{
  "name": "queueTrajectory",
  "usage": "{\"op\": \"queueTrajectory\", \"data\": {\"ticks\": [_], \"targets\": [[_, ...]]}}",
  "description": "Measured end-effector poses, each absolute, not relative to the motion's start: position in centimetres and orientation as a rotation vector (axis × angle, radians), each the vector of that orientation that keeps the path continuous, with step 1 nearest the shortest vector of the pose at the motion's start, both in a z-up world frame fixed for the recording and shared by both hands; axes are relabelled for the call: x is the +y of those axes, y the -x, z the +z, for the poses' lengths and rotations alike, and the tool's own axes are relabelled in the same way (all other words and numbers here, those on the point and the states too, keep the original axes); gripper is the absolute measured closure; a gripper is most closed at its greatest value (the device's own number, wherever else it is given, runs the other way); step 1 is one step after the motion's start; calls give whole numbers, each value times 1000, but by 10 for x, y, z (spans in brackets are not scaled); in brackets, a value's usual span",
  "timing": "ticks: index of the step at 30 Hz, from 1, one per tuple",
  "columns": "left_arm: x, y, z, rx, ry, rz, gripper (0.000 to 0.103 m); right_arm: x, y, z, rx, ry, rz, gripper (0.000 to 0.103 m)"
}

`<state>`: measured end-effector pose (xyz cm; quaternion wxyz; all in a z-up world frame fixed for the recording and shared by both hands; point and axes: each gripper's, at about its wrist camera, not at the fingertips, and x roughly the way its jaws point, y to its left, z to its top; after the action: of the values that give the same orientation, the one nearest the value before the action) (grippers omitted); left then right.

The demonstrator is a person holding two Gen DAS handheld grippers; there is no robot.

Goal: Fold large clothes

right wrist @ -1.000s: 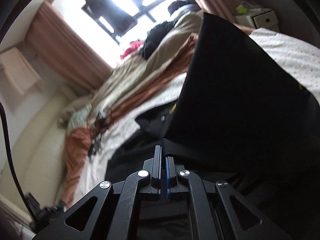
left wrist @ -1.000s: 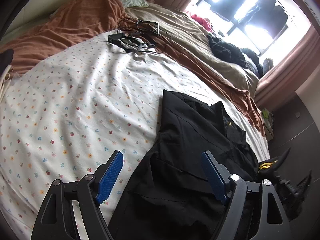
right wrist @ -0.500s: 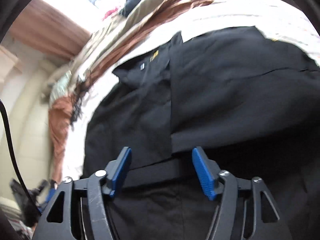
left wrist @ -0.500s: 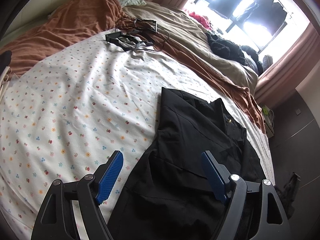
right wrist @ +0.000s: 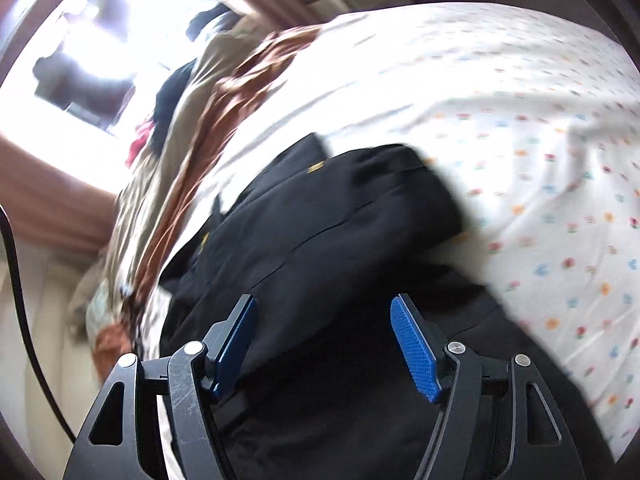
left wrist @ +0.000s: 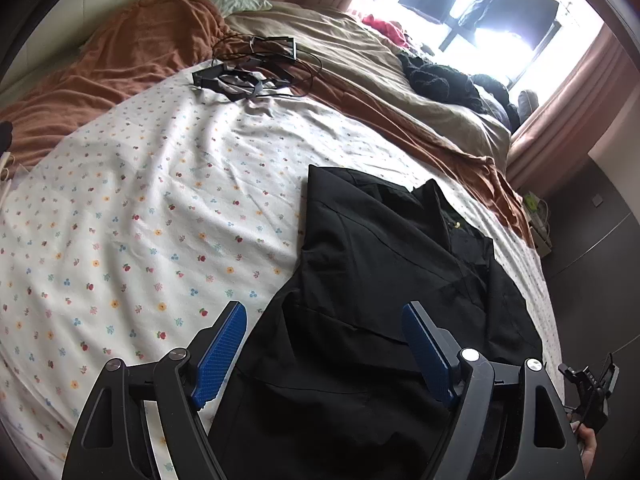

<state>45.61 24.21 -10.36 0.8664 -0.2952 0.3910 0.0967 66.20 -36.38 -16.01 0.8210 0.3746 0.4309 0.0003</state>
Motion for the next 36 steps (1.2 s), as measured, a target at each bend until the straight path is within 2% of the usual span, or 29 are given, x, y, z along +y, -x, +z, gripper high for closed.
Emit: {"op": "queueTrajectory", "data": {"ticks": [15,17,18,21,25,30,36], "targets": [[237,-462,-113,847,600,209,22,-424,-682,-210,856,-976,-58,34],[237,-462,-115,849,604,210,22,-421,-687,-212,845,-986,-32,50],[238,-462,-115,848,604,210,22,-420,-690,-213,850,-989,-29,65],[238,-461,-114,844,602,210,22,-415,-684,-194,774,-944,-23,74],[240,-460,-113,835,605,212,22,-391,-674,-135,621,-856,119,87],[243,-458,-109,825,606,224,22,-342,-660,-78,495,-753,307,90],[245,-454,-102,804,616,220,22,-269,-652,-50,479,-661,476,92]]}}
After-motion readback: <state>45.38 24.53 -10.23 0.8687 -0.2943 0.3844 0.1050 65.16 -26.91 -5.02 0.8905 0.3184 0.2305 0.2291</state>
